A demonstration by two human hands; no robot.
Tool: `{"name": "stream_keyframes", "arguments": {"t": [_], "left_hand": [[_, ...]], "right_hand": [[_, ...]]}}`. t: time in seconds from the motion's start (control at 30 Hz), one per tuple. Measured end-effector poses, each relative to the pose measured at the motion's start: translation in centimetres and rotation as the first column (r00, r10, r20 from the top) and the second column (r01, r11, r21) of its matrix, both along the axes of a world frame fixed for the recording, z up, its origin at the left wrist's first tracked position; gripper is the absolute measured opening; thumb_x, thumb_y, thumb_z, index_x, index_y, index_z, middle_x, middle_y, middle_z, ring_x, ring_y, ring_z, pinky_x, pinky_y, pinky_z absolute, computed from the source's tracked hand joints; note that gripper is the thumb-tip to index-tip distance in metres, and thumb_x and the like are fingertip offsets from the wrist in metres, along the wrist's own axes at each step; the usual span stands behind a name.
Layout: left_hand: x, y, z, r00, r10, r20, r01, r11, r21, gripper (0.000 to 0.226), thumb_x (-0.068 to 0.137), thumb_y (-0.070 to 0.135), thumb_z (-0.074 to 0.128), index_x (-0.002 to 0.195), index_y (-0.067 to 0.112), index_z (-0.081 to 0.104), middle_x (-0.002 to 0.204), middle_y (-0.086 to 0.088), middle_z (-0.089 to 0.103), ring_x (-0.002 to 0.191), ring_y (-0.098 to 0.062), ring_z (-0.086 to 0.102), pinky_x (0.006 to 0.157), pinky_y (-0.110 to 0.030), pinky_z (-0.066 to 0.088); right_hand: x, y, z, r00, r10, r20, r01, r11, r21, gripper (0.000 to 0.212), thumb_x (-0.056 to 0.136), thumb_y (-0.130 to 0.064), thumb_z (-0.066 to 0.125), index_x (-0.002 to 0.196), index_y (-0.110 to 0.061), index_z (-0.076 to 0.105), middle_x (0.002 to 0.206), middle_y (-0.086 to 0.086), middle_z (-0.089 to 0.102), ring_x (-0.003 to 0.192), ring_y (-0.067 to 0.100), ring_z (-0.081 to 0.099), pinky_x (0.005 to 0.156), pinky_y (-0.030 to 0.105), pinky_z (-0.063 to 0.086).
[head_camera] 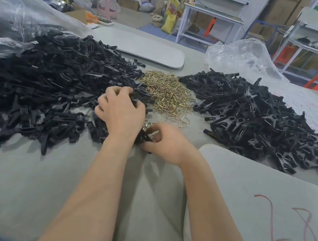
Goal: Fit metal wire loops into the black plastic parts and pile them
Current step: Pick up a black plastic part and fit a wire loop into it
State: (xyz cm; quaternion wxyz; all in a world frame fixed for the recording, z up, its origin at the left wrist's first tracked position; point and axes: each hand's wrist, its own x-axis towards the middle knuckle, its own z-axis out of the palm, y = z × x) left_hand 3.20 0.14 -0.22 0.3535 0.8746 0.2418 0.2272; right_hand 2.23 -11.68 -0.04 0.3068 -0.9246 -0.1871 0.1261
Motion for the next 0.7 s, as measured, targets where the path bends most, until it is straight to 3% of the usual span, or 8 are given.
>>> {"name": "stream_keyframes", "arguments": {"t": [0.17, 0.23, 0.3, 0.33, 0.4, 0.5, 0.57, 0.7], "left_hand": [[0.1, -0.4, 0.3, 0.981, -0.038, 0.189, 0.063, 0.989, -0.131, 0.024, 0.090, 0.025, 0.054, 0.113, 0.022, 0.060, 0.133, 0.001, 0.042, 0.130, -0.023, 0.031, 0.107, -0.038, 0.023], [0.1, -0.4, 0.4, 0.951, -0.056, 0.305, 0.120, 0.974, -0.194, 0.020, 0.091, 0.022, 0.054, 0.109, 0.020, 0.062, 0.126, 0.000, 0.049, 0.119, -0.018, 0.042, 0.099, -0.027, 0.031], [0.3, -0.4, 0.6, 0.923, -0.122, 0.366, 0.235, 0.930, -0.283, 0.018, 0.092, 0.019, 0.054, 0.108, 0.018, 0.064, 0.116, 0.001, 0.059, 0.099, -0.007, 0.054, 0.087, -0.015, 0.041], [0.3, -0.5, 0.7, 0.912, -0.195, 0.361, 0.321, 0.887, -0.331, 0.019, 0.093, 0.018, 0.055, 0.109, 0.016, 0.065, 0.111, 0.000, 0.064, 0.094, -0.005, 0.058, 0.086, -0.014, 0.045], [0.2, -1.1, 0.8, 0.866, -0.393, 0.308, 0.497, 0.749, -0.439, 0.020, 0.095, 0.018, 0.054, 0.110, 0.013, 0.066, 0.104, -0.002, 0.069, 0.095, -0.011, 0.063, 0.092, -0.029, 0.051], [0.1, -2.1, 0.5, 0.792, -0.531, 0.301, 0.583, 0.513, -0.630, 0.024, 0.097, 0.013, 0.052, 0.117, 0.004, 0.061, 0.106, -0.008, 0.068, 0.093, -0.016, 0.064, 0.092, -0.036, 0.052], [0.3, -2.0, 0.3, 0.807, -0.504, 0.308, 0.553, 0.463, -0.693, 0.024, 0.095, 0.010, 0.054, 0.117, 0.004, 0.060, 0.102, -0.006, 0.067, 0.090, -0.013, 0.063, 0.089, -0.031, 0.052], [0.5, -1.8, 0.3, 0.833, -0.454, 0.317, 0.515, 0.426, -0.744, 0.008, 0.091, 0.010, 0.060, 0.093, 0.018, 0.061, 0.091, 0.001, 0.064, 0.084, -0.012, 0.060, 0.090, -0.032, 0.050]], "right_hand": [[-0.3, 1.4, -1.2, 0.968, -0.059, 0.243, 0.114, 0.969, -0.219, 0.020, 0.083, -0.028, 0.064, 0.090, -0.010, 0.058, 0.093, 0.012, 0.065, 0.089, 0.030, 0.060, 0.064, 0.030, 0.040], [0.1, 0.9, -1.0, 0.960, -0.133, 0.246, 0.157, 0.984, -0.082, 0.014, 0.086, -0.028, 0.063, 0.085, -0.015, 0.060, 0.085, 0.008, 0.066, 0.082, 0.026, 0.061, 0.062, 0.028, 0.037], [0.8, -0.2, -0.4, 0.943, -0.278, 0.180, 0.235, 0.944, 0.231, 0.013, 0.087, -0.027, 0.065, 0.079, -0.018, 0.059, 0.073, 0.000, 0.063, 0.068, 0.016, 0.058, 0.061, 0.029, 0.039], [1.0, -0.8, -0.1, 0.938, -0.329, 0.107, 0.260, 0.876, 0.407, 0.013, 0.088, -0.023, 0.065, 0.077, -0.018, 0.059, 0.070, 0.001, 0.062, 0.063, 0.013, 0.055, 0.061, 0.029, 0.042], [1.2, -1.8, 0.3, 0.946, -0.314, -0.085, 0.289, 0.695, 0.658, 0.010, 0.091, -0.014, 0.061, 0.081, -0.010, 0.062, 0.070, 0.006, 0.060, 0.055, 0.008, 0.052, 0.055, 0.020, 0.043], [1.1, -2.5, 0.2, 0.948, -0.238, -0.211, 0.313, 0.585, 0.748, 0.020, 0.093, -0.010, 0.057, 0.100, 0.008, 0.063, 0.071, 0.007, 0.056, 0.056, 0.009, 0.049, 0.055, 0.018, 0.040], [1.1, -2.7, 0.1, 0.952, -0.222, -0.209, 0.302, 0.590, 0.749, 0.021, 0.093, -0.010, 0.056, 0.099, 0.009, 0.063, 0.069, 0.006, 0.055, 0.058, 0.012, 0.048, 0.057, 0.020, 0.039], [1.0, -2.5, 0.3, 0.966, -0.186, -0.179, 0.257, 0.625, 0.737, 0.015, 0.095, -0.009, 0.053, 0.090, 0.001, 0.063, 0.067, 0.004, 0.058, 0.057, 0.009, 0.051, 0.055, 0.016, 0.043]]}}
